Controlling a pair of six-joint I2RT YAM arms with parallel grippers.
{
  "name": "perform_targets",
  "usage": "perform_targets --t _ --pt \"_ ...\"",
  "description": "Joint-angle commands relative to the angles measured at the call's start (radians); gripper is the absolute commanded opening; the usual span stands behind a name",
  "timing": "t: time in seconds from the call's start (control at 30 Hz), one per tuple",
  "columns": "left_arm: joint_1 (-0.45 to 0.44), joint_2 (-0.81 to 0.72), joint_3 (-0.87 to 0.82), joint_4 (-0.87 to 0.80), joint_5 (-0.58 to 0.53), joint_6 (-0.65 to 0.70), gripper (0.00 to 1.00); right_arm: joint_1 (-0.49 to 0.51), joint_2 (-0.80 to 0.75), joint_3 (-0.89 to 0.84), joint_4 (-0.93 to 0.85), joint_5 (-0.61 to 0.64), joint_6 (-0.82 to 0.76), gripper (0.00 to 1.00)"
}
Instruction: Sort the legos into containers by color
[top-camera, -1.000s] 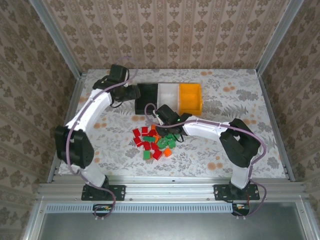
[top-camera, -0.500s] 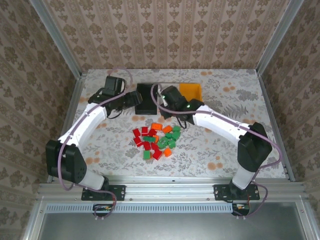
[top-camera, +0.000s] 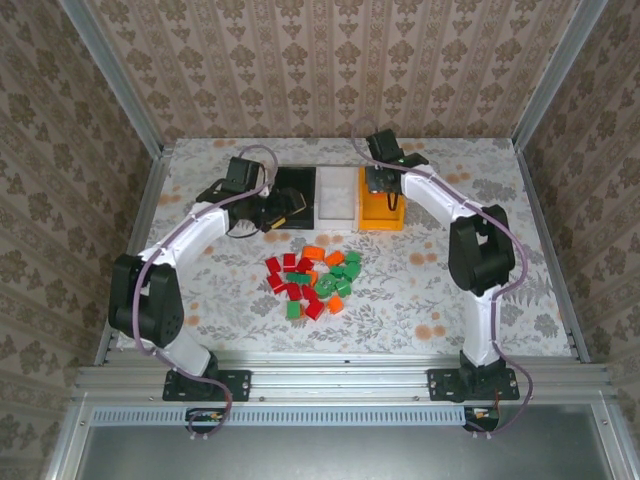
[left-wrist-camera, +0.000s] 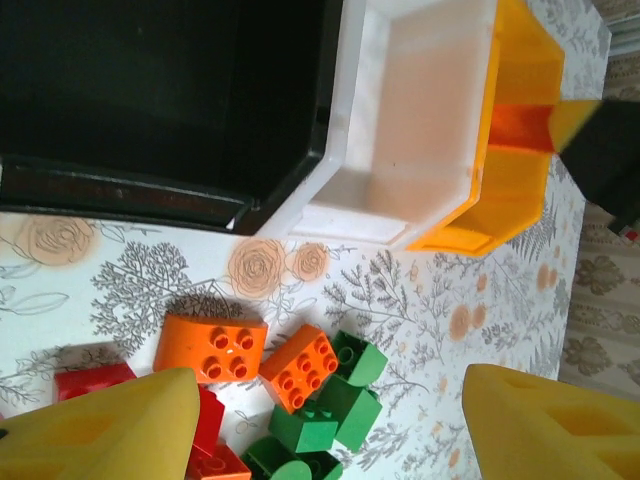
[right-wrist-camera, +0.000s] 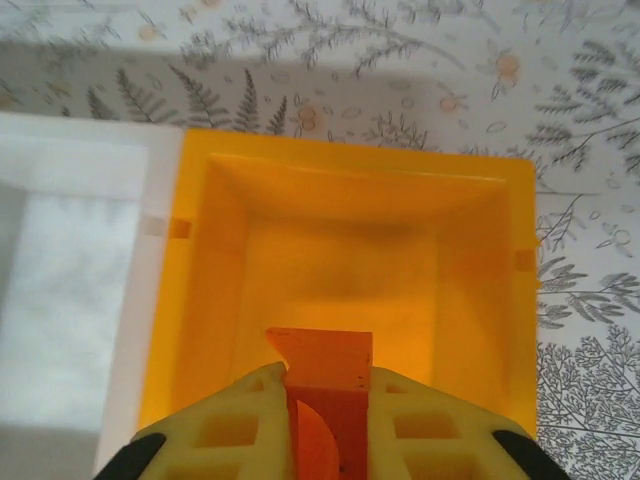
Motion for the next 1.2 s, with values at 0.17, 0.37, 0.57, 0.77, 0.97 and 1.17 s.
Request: perform_targets --t 0.17,0.37,0.57,0.77,0.97,1.17 --pt "-0.006 -0.009 -0.002 0.028 0.056 -0.035 0.71 0.006 -0.023 0.071 -0.074 0.021 0.013 0.45" --pt "-0.017 -0.007 -0.004 0.026 0.055 -0.042 0.70 0.058 -0.177 -0.056 -0.038 0.044 0.022 0.49" --pt "0.031 -0.035 -0.029 0.023 0.023 -0.083 0.69 0.305 -0.315 -0.286 0.049 -0.063 -0.099 0.46" --pt "0.175 -0.024 -0.068 0.077 0.063 -0.143 0.69 0.532 -0.281 -0.362 0.063 -0.182 -0.223 0.57" --pt "0.256 0.003 -0.097 0.131 0.105 -0.186 0.69 0.626 -0.145 -0.292 0.057 -0.087 -0.286 0.64" --pt "0.264 0.018 -0.101 0.147 0.119 -0.196 0.69 0.628 -0.068 -0.245 0.045 -0.065 -0.324 0.63"
